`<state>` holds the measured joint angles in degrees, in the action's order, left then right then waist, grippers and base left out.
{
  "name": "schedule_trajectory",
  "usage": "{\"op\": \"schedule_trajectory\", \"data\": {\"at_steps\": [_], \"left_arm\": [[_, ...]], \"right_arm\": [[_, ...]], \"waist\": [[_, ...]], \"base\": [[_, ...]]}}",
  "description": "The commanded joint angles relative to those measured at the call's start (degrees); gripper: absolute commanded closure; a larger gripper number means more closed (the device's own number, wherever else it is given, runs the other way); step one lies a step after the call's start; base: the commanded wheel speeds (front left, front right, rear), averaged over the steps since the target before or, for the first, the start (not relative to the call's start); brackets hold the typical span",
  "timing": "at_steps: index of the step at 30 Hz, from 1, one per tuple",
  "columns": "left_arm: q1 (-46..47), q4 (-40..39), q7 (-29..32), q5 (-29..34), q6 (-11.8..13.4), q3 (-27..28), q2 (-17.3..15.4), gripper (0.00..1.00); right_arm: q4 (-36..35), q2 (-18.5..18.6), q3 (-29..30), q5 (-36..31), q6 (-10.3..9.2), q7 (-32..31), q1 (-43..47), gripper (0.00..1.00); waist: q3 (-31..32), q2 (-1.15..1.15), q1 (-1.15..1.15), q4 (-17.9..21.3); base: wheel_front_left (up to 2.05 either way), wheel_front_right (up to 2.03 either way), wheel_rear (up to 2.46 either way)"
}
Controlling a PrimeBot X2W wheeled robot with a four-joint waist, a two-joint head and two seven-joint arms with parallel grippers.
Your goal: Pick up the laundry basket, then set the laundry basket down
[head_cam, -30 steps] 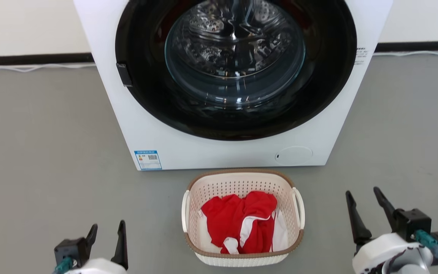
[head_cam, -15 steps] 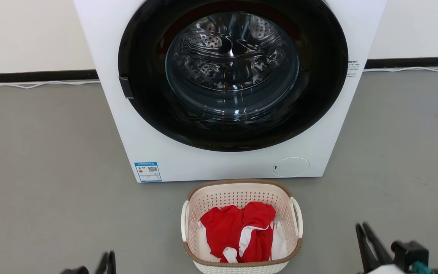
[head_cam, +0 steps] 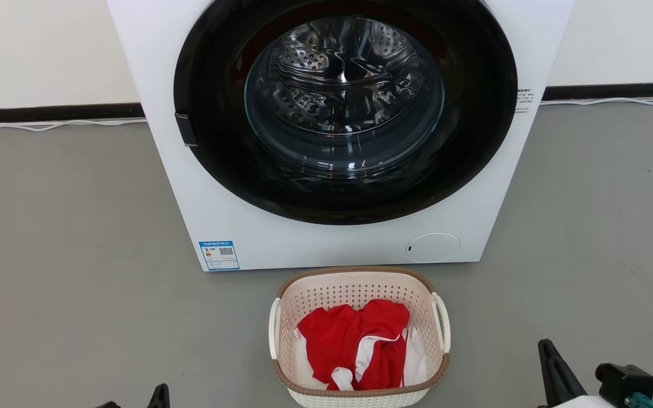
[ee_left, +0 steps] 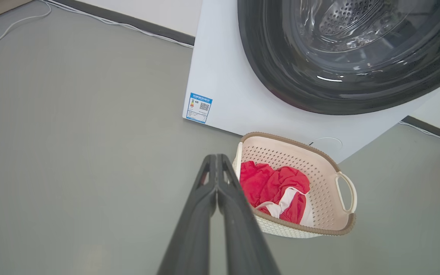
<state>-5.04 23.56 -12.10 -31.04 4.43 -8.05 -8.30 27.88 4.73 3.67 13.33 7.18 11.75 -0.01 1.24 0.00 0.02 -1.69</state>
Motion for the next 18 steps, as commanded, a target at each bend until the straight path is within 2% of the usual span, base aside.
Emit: {"op": "schedule_trajectory", "data": {"at_steps": [1,18], "left_arm": [[2.33,-1.68,0.22,-1.41,-0.56,0.91,-0.31,1.0],[3.62,-2.84,2.88,-10.15,-2.22,2.89,0.52,1.0]], "right_arm": [[-2.01,0.38,0.27,1.95,0.07,-0.37,-1.86,1.0],[-3.82,0.05,0.56,13.21,0.1,-2.9,-2.43,1.0]], "waist": [[-0.02,0.0,-0.01,0.02],[-0.23,0.0,-0.02,0.26]], "base": [[0.0,0.0,0.0],[0.0,0.0,0.0]]}}
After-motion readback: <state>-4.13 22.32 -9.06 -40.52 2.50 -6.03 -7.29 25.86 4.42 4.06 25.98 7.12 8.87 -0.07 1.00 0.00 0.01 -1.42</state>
